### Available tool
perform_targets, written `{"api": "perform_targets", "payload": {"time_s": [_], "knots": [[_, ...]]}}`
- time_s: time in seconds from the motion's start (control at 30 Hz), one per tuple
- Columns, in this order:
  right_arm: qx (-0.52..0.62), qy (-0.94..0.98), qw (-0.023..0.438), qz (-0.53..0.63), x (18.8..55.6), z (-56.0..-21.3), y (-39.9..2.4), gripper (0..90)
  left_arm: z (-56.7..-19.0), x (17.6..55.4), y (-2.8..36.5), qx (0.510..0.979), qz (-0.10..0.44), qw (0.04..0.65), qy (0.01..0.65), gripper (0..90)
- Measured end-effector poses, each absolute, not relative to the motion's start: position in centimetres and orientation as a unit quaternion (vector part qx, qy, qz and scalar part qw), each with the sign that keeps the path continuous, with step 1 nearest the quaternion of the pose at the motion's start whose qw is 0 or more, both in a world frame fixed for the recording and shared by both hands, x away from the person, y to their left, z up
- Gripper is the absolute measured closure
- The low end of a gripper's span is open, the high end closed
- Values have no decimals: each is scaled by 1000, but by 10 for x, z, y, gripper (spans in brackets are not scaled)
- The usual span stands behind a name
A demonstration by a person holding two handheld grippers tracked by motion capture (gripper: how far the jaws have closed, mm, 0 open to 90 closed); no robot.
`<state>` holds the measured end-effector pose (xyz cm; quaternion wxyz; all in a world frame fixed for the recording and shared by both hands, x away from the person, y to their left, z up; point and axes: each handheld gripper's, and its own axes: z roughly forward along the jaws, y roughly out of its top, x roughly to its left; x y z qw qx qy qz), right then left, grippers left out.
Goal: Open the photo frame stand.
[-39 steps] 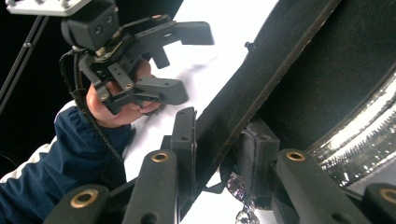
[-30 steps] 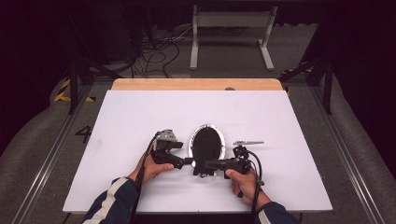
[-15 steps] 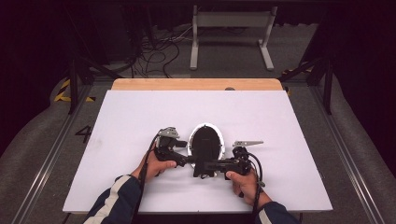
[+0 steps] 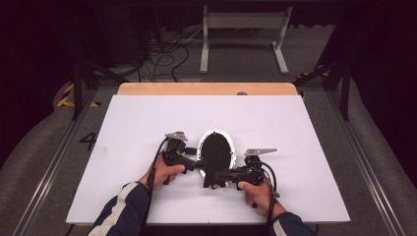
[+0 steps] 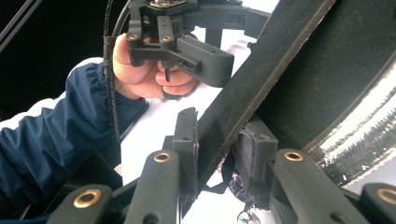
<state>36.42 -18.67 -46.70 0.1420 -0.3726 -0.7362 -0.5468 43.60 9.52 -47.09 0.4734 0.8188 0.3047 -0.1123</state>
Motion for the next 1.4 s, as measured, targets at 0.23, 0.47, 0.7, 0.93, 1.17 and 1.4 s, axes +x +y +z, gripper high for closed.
{"api": "perform_targets", "payload": {"time_s": [0.23,0.47,0.7,0.93,1.17,1.4], "knots": [[-356,-742,140,-551,362,-466,-186,718,-468,433,89,818,-148,488,265,149],[-360,-740,142,-550,362,-467,-186,723,-466,434,95,815,-141,494,268,221],[-368,-734,143,-552,363,-467,-188,742,-458,432,107,812,-99,509,268,489],[-374,-733,141,-551,363,-467,-189,741,-450,426,107,814,-63,515,260,559],[-377,-737,130,-546,364,-466,-190,734,-440,418,108,813,-28,527,246,615],[-365,-746,104,-547,360,-458,-189,728,-426,405,106,819,47,528,220,645]]}}
